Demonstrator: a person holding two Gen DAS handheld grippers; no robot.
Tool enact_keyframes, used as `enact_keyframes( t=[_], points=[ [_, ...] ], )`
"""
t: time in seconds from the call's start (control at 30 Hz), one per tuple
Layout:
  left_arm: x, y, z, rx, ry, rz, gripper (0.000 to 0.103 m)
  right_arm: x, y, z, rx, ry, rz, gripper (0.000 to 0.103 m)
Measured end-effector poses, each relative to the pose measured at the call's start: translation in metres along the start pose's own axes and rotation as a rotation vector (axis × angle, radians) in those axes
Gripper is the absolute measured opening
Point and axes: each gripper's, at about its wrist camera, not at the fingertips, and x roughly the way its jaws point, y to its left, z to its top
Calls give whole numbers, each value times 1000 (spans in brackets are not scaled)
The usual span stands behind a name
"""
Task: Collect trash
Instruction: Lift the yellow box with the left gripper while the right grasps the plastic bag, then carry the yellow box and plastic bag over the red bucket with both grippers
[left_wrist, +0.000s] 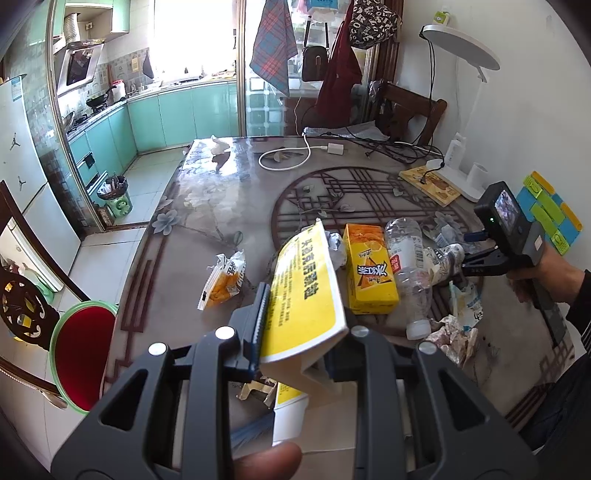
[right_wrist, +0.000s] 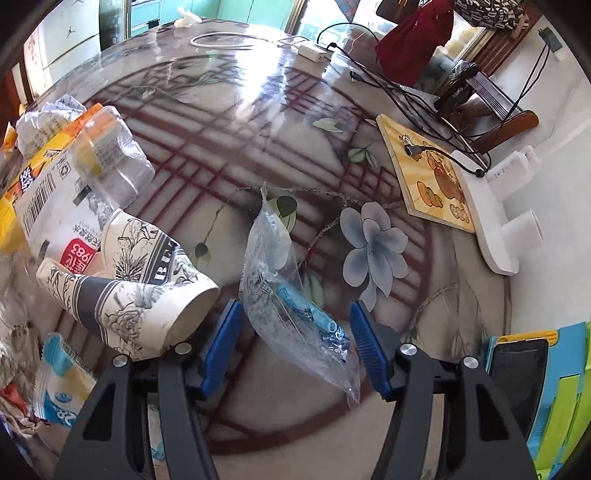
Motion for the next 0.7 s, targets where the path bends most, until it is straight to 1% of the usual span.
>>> enact_keyframes(
  t=[0.03,0.07,0.1,0.2,0.23,0.3,0.37,0.47,0.53,0.7],
  points=[
    [0,0,-1,-2,0,-1,25,-1,2,0,-2,-1,11,47],
    [1,0,-1,-5,1,-4,25,-1,3,0,-4,1,23,39],
    [1,1,0,-7,1,-7,25,-2,6,0,-4,1,23,33],
    [0,1,-1,-8,-1,-8,25,-2,15,1,-1,-1,18,23],
    [0,1,-1,-10,-1,-8,25,-1,16,1,4,-2,19,21],
    [-1,2,0,-14,-3,-7,25,-4,20,-1,18,-2,17,11],
    [-4,5,0,-19,-8,-4,25,-12,20,-2,40,-24,19,8],
    [-9,8,-1,-21,-18,7,25,-38,20,-3,65,-85,-9,7],
    [-12,10,-2,-18,-25,16,25,-61,20,-4,85,-133,-29,7],
    [-26,16,1,-8,-46,21,25,-117,31,-7,134,-240,-36,7]
  ],
)
